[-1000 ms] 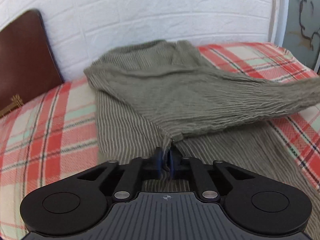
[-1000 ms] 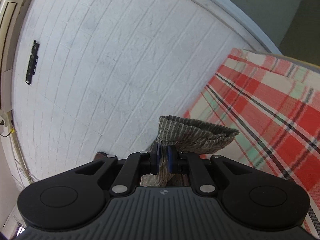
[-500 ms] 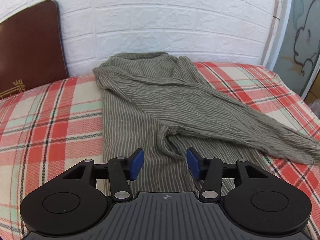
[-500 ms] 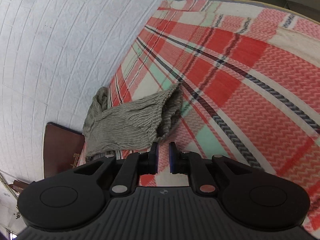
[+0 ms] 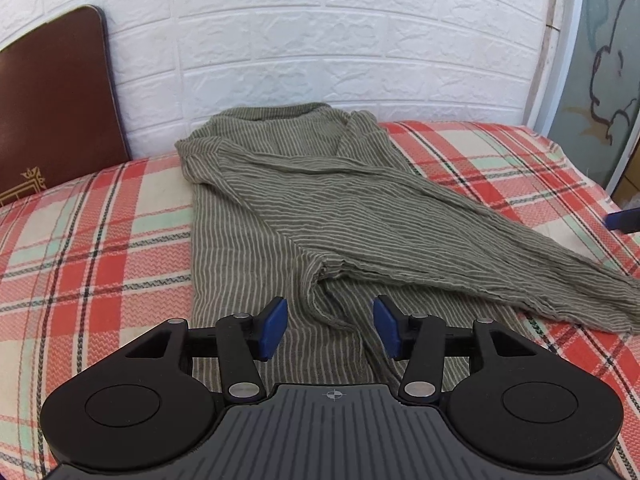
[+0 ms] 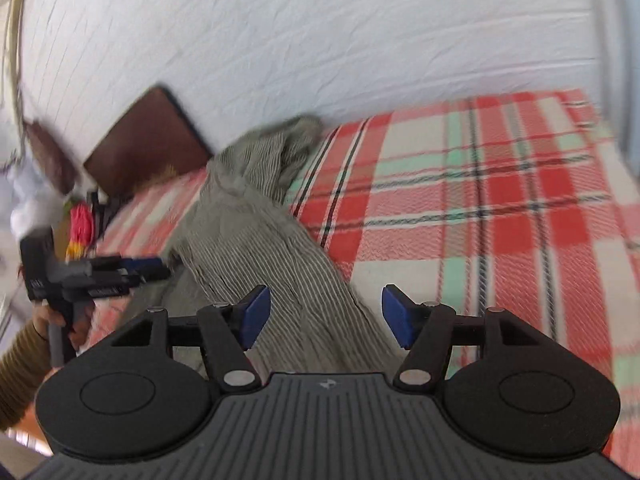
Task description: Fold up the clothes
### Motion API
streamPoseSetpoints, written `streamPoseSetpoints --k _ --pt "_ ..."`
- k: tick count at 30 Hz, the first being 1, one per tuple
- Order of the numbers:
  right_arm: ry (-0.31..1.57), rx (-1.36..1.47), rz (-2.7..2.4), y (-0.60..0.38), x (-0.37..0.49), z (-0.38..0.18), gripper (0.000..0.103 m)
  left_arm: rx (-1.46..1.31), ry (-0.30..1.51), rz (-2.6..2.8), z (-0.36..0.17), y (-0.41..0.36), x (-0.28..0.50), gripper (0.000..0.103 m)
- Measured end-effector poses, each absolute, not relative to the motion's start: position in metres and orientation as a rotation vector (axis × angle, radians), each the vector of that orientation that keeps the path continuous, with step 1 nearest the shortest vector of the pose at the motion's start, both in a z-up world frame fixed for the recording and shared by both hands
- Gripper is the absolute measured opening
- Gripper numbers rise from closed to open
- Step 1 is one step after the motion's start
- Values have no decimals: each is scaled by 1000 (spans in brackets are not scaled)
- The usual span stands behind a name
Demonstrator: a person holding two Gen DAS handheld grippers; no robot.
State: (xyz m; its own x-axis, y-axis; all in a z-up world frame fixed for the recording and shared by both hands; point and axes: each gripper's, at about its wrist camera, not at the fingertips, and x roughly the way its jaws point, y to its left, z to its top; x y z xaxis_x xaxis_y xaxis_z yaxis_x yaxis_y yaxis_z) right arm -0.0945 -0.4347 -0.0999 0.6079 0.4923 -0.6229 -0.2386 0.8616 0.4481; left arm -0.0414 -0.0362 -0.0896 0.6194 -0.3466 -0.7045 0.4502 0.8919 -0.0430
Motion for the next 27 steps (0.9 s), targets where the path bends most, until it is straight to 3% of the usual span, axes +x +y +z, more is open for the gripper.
streamPoseSetpoints --k 9,11,12,13,16,27 --pt "959 216 539 -431 -75 -132 66 63 815 -377 -88 -12 -17 64" --pt "978 239 585 -427 -81 -132 54 45 831 -382 -86 -15 -9 65" --pt "989 255 611 -424 -83 -134 24 35 838 -385 -84 -18 -4 65" --pt "995 268 629 -421 -84 -135 9 24 846 -389 -81 -21 1 65" --pt "924 289 624 -415 -91 -124 8 -20 873 -406 -72 -34 20 74" --pt "663 536 797 -411 -140 -55 8 -146 1051 -314 -56 -72 112 78"
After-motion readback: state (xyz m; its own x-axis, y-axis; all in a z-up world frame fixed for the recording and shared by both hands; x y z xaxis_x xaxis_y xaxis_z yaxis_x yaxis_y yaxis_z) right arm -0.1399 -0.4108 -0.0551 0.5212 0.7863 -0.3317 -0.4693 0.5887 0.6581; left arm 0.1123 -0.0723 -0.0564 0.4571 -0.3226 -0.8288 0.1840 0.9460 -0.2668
